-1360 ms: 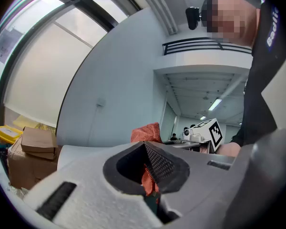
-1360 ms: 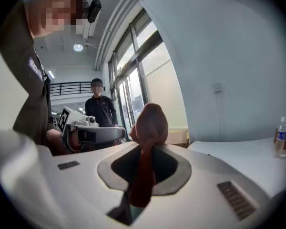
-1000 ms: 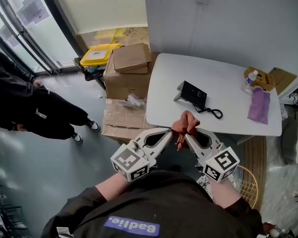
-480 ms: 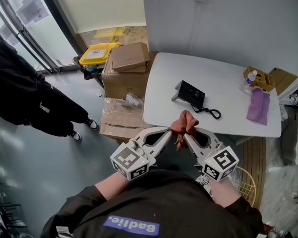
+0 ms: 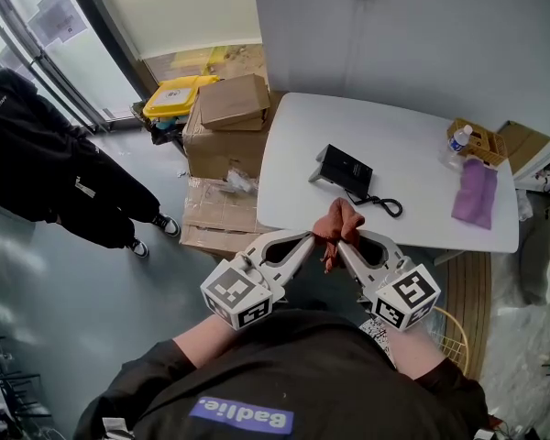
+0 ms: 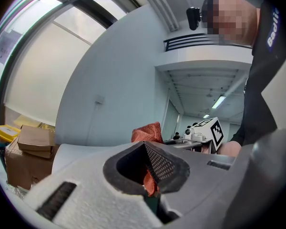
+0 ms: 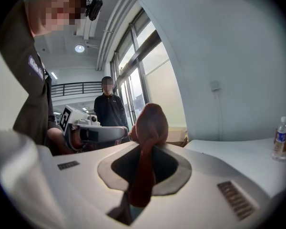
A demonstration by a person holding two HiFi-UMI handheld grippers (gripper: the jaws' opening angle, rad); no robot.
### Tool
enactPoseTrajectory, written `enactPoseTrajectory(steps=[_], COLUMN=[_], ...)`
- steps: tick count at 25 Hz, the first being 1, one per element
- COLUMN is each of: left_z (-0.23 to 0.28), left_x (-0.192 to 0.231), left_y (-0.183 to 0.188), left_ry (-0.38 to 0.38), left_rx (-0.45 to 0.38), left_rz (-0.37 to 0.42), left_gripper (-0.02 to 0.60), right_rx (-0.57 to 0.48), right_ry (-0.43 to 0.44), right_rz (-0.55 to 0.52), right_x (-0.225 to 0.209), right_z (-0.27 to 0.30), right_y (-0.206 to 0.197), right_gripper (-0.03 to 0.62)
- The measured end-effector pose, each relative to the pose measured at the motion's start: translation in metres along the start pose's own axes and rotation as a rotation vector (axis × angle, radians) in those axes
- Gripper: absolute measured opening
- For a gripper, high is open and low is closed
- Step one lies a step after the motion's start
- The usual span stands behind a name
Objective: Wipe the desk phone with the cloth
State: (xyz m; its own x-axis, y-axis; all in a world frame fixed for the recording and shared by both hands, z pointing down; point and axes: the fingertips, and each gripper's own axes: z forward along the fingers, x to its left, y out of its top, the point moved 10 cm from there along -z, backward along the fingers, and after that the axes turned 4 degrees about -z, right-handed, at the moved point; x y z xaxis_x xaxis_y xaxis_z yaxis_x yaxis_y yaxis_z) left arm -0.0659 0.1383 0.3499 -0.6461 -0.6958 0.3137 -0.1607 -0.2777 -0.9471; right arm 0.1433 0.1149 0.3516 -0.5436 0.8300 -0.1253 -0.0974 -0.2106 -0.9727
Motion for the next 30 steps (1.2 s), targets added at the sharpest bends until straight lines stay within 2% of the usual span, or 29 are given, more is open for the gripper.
enactPoseTrajectory(steps=[18, 25, 30], left_z=[0.029, 0.031, 0.043], left_x=[-0.015, 0.024, 0.065], left_y=[-0.004, 0.003, 0.011], left_ry=[0.064, 0.056, -0.008], left_rx=[0.005, -0.005, 0.004], left_rz=[0.019, 0.01, 0.016], left_gripper=[0.002, 0.002, 0.002], right_rx=[-0.034, -0.004, 0.025], right_ry=[0.017, -0.03, -0.079], right_rz=[0.04, 0.048, 0.052], right_x=[-0.03, -0.042, -0.052], right_z=[-0.016, 0.01, 0.043], right_y=[-0.012, -0.012, -0.006], right_gripper=[0.069, 0.069, 0.069])
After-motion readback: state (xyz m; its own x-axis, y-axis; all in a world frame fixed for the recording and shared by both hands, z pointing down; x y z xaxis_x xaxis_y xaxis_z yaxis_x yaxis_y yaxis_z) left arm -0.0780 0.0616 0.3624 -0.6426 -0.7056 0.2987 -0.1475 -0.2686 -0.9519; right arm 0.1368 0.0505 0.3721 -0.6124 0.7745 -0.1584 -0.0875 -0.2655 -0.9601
